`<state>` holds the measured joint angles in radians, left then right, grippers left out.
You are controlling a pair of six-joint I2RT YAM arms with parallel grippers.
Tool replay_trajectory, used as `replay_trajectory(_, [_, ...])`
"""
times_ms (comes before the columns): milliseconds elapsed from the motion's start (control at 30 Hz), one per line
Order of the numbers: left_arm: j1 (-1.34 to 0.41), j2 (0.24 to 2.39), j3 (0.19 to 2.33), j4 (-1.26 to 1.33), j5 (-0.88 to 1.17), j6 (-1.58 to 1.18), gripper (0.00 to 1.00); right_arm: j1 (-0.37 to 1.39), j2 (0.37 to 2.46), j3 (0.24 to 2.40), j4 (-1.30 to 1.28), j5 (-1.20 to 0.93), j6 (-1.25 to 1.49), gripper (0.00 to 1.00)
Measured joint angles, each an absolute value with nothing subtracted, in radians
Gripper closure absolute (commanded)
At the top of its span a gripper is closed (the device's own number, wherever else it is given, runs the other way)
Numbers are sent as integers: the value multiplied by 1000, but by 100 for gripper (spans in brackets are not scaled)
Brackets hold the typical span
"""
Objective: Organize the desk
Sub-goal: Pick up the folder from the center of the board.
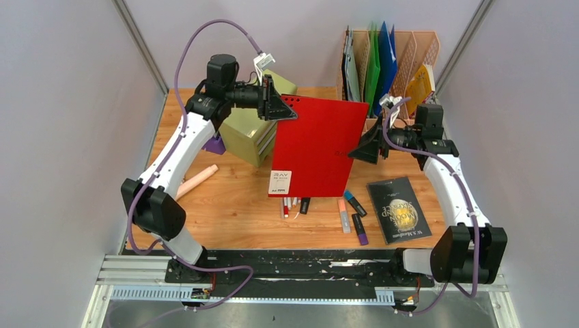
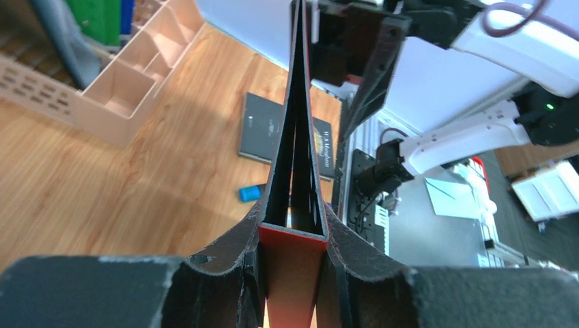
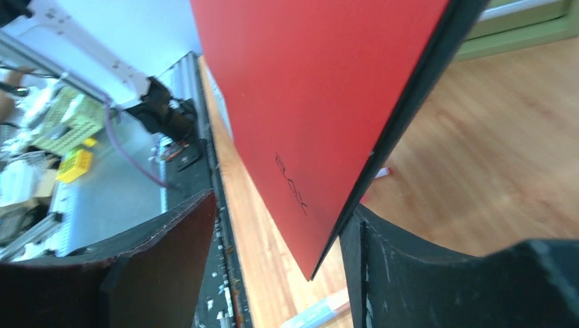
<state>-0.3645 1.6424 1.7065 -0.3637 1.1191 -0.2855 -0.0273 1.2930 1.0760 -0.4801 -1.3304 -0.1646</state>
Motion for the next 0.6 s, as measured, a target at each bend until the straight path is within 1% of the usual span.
replay_trajectory(67, [-363,1624,1682,-374,1064,-284,100,-27,1293,1111,-480,-1281,-152,20])
replay_trajectory(133, [-361,1594,1657,-390,997,-283,100,-27,1293,1153,-479,-1225,-144,17])
replay_trajectory(300, [-353,1504,1632,-444,819,-275,100,-27,1293,1259,-474,-1110,-121,13])
replay_trajectory(467, [-315,1453,1636,-482,731,-294,100,-27,1291,1337,-441,-1047,-64,7])
replay_trajectory(600, [-257,1451,1639,-492,715,-367,100,-26,1285,1338,-375,-1037,28,9])
